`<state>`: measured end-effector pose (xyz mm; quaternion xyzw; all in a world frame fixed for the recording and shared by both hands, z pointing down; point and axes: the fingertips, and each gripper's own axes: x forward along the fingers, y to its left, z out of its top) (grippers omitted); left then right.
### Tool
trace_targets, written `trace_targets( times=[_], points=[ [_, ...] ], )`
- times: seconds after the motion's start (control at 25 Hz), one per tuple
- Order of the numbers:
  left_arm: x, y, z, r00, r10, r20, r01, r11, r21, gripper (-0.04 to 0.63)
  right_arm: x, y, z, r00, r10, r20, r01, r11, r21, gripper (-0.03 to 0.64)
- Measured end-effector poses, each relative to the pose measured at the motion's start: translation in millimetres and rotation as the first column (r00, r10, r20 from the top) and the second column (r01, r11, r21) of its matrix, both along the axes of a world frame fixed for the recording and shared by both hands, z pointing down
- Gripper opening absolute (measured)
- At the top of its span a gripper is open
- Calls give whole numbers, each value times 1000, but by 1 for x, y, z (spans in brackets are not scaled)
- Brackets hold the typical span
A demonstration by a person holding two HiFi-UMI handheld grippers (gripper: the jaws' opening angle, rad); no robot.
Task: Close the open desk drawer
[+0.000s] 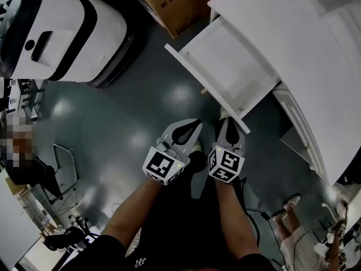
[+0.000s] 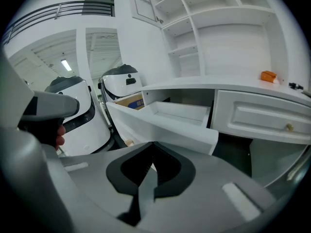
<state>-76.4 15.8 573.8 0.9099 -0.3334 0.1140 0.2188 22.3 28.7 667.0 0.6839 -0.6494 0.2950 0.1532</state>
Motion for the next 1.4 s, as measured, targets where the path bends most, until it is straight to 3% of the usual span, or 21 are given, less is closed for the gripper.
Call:
trace_targets(
  times=[0.56,0.8,1.4],
  points=[
    [34,-43,11,998,54,-14,-53,996,77,1,38,-43,4,998,61,4,-61,996,65,21],
    [48,-53,16,998,50,-26,-49,998,41,1,59,-60,3,996,92,0,-91,991,95,21],
    [82,-101,17,996,74,-55,-71,996,50,1,90,-90,2,990,143,-5,-141,980,143,21]
  ],
)
